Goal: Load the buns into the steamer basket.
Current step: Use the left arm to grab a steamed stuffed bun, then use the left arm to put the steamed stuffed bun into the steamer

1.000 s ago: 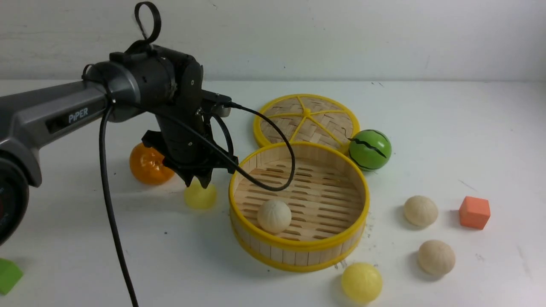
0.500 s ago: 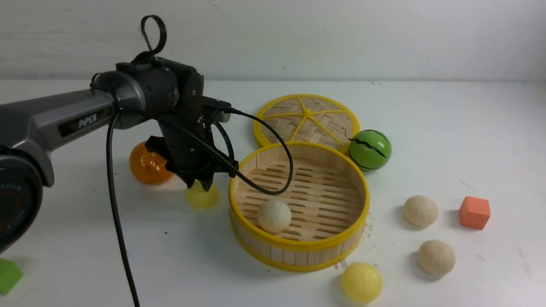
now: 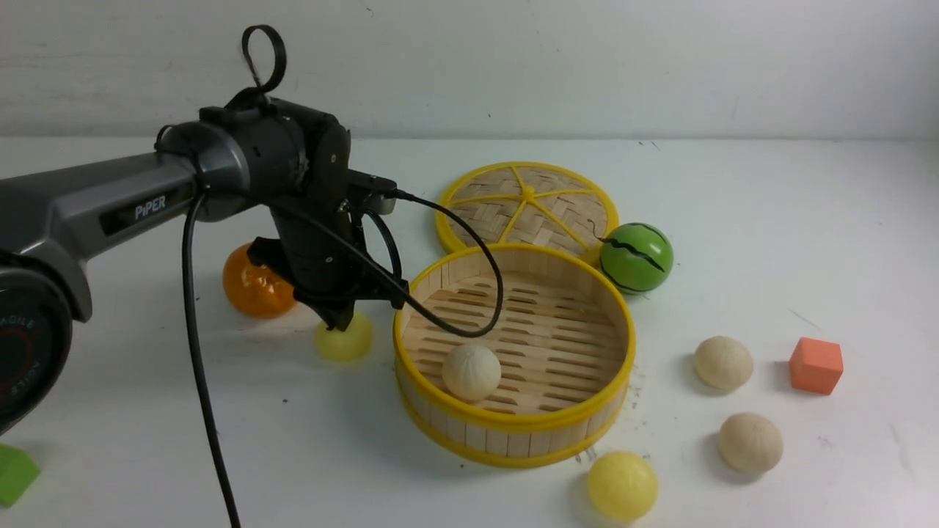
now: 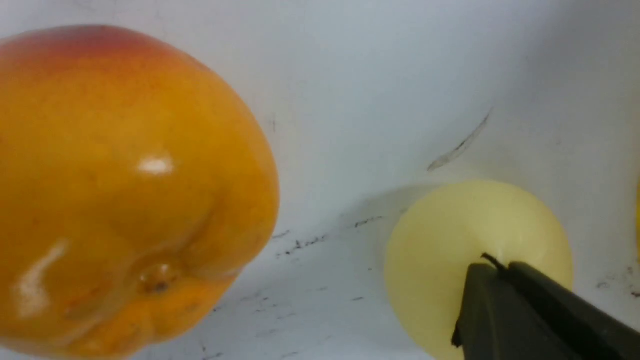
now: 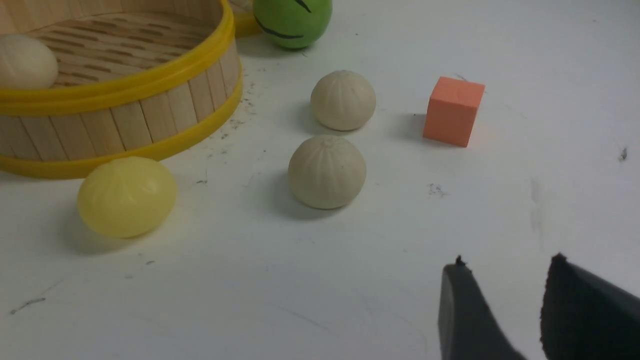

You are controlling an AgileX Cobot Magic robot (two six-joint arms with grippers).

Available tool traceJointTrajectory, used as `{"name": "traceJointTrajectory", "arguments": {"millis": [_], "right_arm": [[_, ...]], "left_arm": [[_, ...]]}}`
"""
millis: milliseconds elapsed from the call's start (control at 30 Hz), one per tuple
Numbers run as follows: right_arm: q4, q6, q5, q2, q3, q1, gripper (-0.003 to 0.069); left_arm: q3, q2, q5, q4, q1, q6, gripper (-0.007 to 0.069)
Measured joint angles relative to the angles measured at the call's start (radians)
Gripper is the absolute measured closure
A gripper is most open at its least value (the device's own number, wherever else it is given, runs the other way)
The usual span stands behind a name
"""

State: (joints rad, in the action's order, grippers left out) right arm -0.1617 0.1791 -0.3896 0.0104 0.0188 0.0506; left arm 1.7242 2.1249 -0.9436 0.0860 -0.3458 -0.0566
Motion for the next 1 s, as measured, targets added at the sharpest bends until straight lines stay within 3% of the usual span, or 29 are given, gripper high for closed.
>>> {"name": "traceJointTrajectory", "arguments": {"millis": [367,567,767,1000], "right_arm": [[0.000,0.000,0.000,0.000,0.000,0.000,0.0419],[0.000,0.000,0.000,0.000,0.000,0.000,0.0419],[0.000,0.000,0.000,0.000,0.000,0.000,0.0419],[0.000,0.000,0.000,0.000,0.000,0.000,0.0419]], "left_arm": [[0.010,-0.100,-0.051,-0.009,0.000,0.000,0.0638],[0.011,-0.184,-0.078,-0.086,-0.043,0.050,0.0638],[0.013,-0.155,-0.022,-0.140,-0.142,0.067,0.0638],[0.040,-0.032,0.068,-0.095,-0.150,0.057,0.0637]]}}
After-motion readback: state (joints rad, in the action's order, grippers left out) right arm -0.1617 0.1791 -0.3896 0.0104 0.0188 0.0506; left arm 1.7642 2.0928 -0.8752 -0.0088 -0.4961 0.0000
